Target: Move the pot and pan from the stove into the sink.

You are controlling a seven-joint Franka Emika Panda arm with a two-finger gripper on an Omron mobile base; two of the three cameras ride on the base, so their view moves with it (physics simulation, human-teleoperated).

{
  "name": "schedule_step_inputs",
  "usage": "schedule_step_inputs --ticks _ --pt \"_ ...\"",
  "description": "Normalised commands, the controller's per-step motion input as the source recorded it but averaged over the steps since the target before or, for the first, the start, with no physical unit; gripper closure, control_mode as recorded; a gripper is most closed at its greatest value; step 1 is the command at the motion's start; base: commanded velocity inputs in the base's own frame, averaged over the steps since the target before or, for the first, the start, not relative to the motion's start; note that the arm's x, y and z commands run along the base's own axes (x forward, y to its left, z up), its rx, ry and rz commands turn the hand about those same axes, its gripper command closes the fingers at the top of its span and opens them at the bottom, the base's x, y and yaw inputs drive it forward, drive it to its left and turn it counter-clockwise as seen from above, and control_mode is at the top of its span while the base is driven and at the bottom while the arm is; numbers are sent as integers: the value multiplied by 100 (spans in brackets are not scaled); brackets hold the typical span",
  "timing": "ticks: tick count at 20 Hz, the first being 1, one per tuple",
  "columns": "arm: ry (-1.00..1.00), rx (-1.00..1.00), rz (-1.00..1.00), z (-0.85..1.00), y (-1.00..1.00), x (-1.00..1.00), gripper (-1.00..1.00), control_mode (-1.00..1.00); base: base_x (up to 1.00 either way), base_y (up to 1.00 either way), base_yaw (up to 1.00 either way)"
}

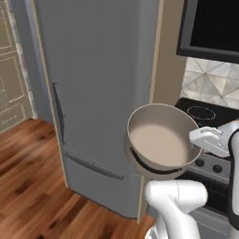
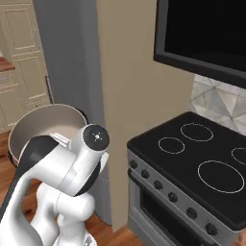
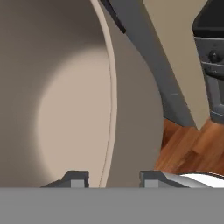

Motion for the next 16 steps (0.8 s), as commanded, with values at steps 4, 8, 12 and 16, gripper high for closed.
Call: schedule_step_inputs --ticks 4,8,12,16 --pt "0 0 0 0 0 0 100 100 -3 0 50" --pt "0 0 0 0 0 0 100 100 -2 0 50" --pt "0 0 0 0 0 0 100 100 -2 0 50" --pt "0 0 0 0 0 0 100 100 -2 0 50"
